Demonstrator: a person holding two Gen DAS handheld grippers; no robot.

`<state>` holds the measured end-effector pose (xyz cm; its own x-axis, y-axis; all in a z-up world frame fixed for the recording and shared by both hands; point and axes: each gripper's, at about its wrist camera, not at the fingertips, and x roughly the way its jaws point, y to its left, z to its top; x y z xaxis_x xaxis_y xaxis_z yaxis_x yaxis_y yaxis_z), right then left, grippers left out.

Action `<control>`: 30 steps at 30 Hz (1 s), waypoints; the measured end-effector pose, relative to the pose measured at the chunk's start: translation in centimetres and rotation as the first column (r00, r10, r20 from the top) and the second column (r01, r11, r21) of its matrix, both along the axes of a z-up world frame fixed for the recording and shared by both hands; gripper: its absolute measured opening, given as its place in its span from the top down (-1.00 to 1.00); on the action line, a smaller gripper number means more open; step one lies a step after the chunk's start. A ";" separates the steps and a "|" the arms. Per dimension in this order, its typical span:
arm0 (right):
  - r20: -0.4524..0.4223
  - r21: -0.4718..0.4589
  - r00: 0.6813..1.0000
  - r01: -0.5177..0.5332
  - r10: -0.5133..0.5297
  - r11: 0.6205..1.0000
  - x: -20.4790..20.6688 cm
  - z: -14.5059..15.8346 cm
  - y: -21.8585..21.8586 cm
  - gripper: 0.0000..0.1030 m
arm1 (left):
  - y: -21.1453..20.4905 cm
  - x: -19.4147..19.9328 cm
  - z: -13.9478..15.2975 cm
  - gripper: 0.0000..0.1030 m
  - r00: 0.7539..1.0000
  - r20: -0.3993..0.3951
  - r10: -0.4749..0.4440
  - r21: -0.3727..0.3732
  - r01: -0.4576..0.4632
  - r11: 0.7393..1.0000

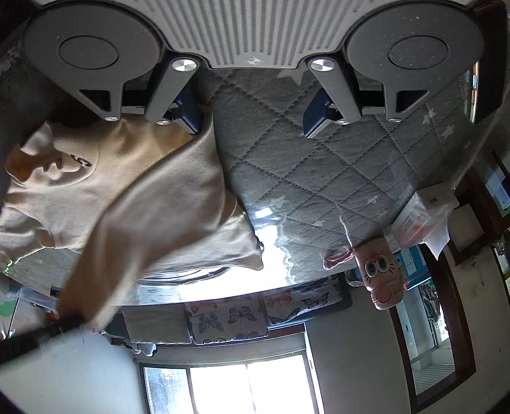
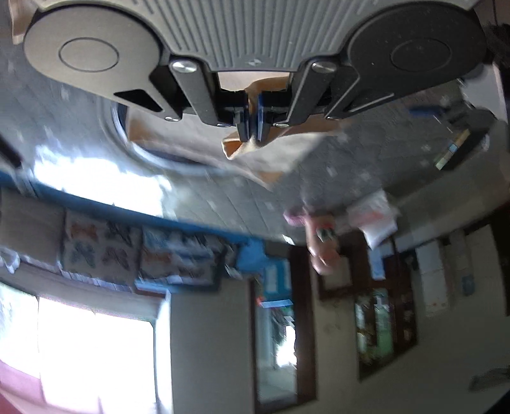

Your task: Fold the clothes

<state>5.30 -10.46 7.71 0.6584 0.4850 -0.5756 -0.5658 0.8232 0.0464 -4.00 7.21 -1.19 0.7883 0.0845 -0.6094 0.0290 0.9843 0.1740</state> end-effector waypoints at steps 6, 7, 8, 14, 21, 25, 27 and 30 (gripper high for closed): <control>-0.168 -0.071 0.981 0.085 -0.095 0.994 1.1 -5.7 -1.7 0.87 | 0.6 -0.3 0.4 -0.39 1.000 -0.021 -0.004 -0.006 0.004 1.000; -0.175 -0.083 0.979 0.088 -0.101 0.993 1.1 -6.2 -1.8 0.87 | 0.8 -0.5 0.6 -0.39 1.000 -0.024 -0.010 -0.010 0.009 1.000; -0.179 -0.095 0.978 0.090 -0.106 0.991 0.9 -6.6 -1.9 0.86 | 1.0 -0.7 0.8 -0.39 0.999 -0.028 -0.017 -0.016 0.017 1.000; -0.137 -0.074 0.986 0.083 -0.093 0.994 0.7 -6.0 -2.4 0.83 | 1.8 -1.2 2.9 -0.36 0.999 -0.006 -0.038 -0.044 0.037 0.998; -0.149 -0.020 0.988 0.039 -0.041 0.999 1.8 -6.8 -1.1 0.83 | 0.8 2.4 4.4 0.22 0.996 0.045 -0.079 -0.136 0.085 0.987; -0.167 -0.022 0.985 0.036 -0.039 0.999 2.2 -7.7 -0.8 0.82 | -0.8 5.3 3.7 0.29 0.991 0.038 -0.130 -0.168 0.135 0.976; -0.184 -0.036 0.982 0.043 -0.049 0.998 2.4 -8.3 -0.9 0.81 | -1.3 6.7 3.1 0.29 0.990 0.020 -0.137 -0.168 0.139 0.976; -0.188 -0.038 0.981 0.046 -0.052 0.998 2.2 -8.8 -1.3 0.80 | -1.8 8.5 1.9 0.33 0.991 -0.018 -0.130 -0.168 0.125 0.978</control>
